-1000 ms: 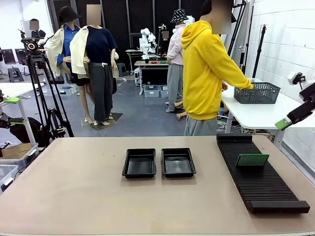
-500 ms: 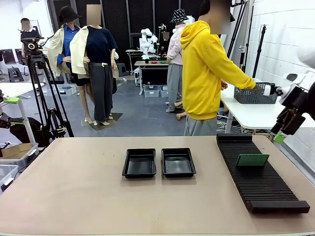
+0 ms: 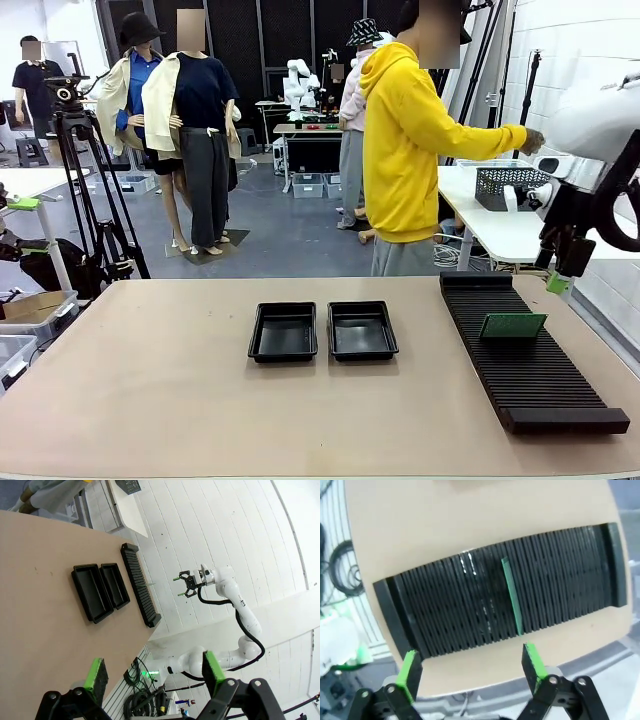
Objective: Inspect and transfer BCBs to ESD trays.
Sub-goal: Pick up the Blank PCB from the PCB Rack and place it in the left ESD tray.
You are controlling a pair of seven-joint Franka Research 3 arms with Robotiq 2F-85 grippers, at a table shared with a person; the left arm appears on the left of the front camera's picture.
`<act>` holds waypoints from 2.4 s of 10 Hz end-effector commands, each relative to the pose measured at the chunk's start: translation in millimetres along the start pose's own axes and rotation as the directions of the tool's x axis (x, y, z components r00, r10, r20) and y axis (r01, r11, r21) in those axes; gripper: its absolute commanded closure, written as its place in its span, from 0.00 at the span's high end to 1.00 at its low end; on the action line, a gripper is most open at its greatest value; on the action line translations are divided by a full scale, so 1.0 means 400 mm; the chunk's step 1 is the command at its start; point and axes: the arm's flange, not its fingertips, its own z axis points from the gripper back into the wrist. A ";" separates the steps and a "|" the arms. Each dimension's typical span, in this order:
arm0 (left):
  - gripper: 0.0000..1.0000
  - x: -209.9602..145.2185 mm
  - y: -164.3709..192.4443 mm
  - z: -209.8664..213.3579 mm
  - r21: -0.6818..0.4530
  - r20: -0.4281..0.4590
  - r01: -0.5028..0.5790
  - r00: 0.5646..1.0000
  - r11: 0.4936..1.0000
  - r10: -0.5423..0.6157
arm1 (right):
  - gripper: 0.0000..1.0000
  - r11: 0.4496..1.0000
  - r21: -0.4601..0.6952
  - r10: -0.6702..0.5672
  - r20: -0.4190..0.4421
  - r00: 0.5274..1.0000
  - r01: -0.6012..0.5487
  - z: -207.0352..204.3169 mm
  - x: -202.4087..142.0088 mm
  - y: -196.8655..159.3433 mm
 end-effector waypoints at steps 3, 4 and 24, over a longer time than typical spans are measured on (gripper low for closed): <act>1.00 0.003 -0.006 0.002 0.003 0.010 -0.012 1.000 1.000 0.012 | 1.00 0.988 -0.001 0.154 -0.023 0.988 -0.154 -0.005 0.020 -0.061; 1.00 0.003 -0.006 0.002 0.003 0.010 -0.012 1.000 1.000 0.012 | 1.00 0.987 -0.007 0.160 0.001 0.987 -0.160 -0.025 0.015 -0.069; 1.00 0.003 -0.006 0.002 0.003 0.010 -0.012 1.000 1.000 0.012 | 1.00 0.988 0.139 -0.090 0.173 0.981 0.066 0.121 -0.140 0.226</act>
